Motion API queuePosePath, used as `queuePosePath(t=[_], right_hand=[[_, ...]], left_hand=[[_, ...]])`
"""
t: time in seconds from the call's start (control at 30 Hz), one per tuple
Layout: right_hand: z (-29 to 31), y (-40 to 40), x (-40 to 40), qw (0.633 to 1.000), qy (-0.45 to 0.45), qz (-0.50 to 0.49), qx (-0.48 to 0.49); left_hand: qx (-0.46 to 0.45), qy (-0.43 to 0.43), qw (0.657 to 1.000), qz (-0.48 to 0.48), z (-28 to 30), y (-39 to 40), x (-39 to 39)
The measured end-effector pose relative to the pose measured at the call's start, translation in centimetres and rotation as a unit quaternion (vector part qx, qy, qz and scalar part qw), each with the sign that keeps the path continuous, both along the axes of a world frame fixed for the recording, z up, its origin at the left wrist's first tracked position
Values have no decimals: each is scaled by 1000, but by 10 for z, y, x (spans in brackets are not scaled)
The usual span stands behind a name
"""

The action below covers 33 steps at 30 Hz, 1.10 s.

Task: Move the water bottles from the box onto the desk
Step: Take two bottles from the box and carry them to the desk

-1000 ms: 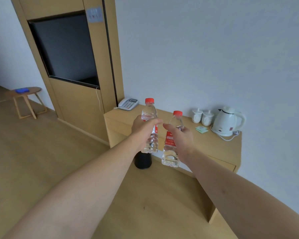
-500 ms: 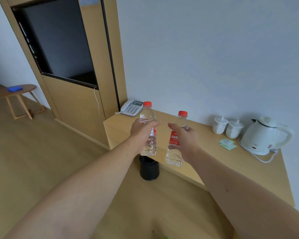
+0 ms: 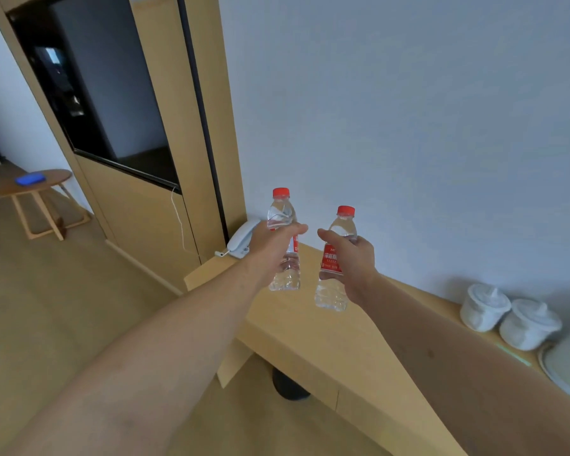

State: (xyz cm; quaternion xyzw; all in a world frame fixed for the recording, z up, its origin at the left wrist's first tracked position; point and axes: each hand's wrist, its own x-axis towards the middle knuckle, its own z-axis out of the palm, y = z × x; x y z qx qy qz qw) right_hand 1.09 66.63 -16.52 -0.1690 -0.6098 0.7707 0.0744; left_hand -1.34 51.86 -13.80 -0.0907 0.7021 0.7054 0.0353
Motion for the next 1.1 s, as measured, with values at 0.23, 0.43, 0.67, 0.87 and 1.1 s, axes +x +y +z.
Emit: queuePosePath(t=[0.23,0.43,0.67,0.87,1.1], right_hand=[[-28,15,-82,998,-40,-42,12],[-49,46,-123,988,-65,-136,12],[-70,102,-114,960,-101,-262,0],[-93,161,-92,928,-136,-343,45],[-117,233,-67,924,-199,-269,187]], left_hand=[[-11,-31,998,-46,-31,18,-107],[-27,-47,987,-153,-58,63,-181],[-50,-68,953,-290,-79,143,-206],[-77,-99,918,-376,-100,206,-192],[-135,-50,898,-415,-129,269,-181]])
